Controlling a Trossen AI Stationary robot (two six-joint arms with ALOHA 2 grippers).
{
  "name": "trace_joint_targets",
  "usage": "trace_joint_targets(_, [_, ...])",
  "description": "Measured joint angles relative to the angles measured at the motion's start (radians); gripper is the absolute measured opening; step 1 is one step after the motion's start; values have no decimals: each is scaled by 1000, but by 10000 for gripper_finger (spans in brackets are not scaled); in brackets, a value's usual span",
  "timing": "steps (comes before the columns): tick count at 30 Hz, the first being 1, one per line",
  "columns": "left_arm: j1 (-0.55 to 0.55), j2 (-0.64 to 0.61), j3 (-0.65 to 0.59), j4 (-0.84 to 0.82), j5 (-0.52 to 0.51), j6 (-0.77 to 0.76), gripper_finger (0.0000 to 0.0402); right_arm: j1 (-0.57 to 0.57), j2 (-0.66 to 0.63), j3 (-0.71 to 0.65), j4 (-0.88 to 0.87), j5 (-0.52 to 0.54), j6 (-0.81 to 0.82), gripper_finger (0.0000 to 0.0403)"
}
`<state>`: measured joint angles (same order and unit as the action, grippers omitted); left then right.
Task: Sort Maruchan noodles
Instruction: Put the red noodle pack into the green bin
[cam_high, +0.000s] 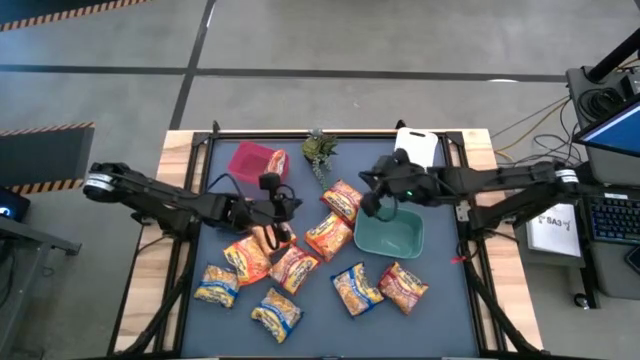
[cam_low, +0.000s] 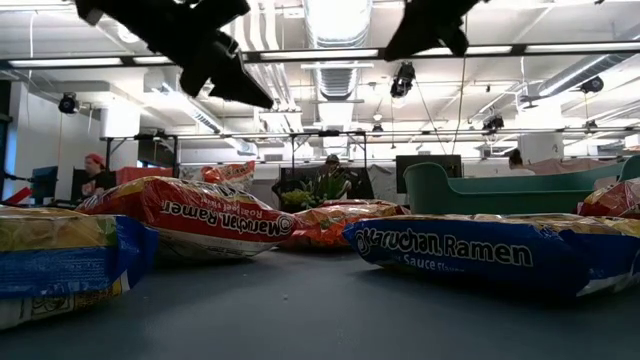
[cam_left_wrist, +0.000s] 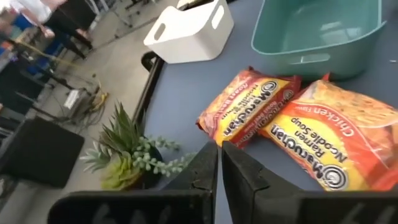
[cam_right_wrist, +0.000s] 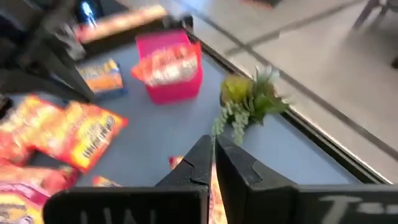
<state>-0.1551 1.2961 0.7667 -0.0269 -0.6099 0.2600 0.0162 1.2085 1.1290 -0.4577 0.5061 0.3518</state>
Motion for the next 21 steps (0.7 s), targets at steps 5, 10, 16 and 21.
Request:
trace_joint_targets(5, [0, -9, -29, 33, 0, 35, 1, -64, 155, 125, -107, -136, 7, 9])
trace_joint_targets(10, [0, -14, -30, 27, 0, 38, 1, -113, 293, 209, -155, -228, 14, 9])
trace_joint_targets(16, [0, -16, -46, 26, 0, 48, 1, -157, 432, 259, -170, -310, 42, 9])
trace_joint_targets(21, [2, -16, -55, 26, -3, 57, 1, -187, 521, 276, -200, -331, 58, 9])
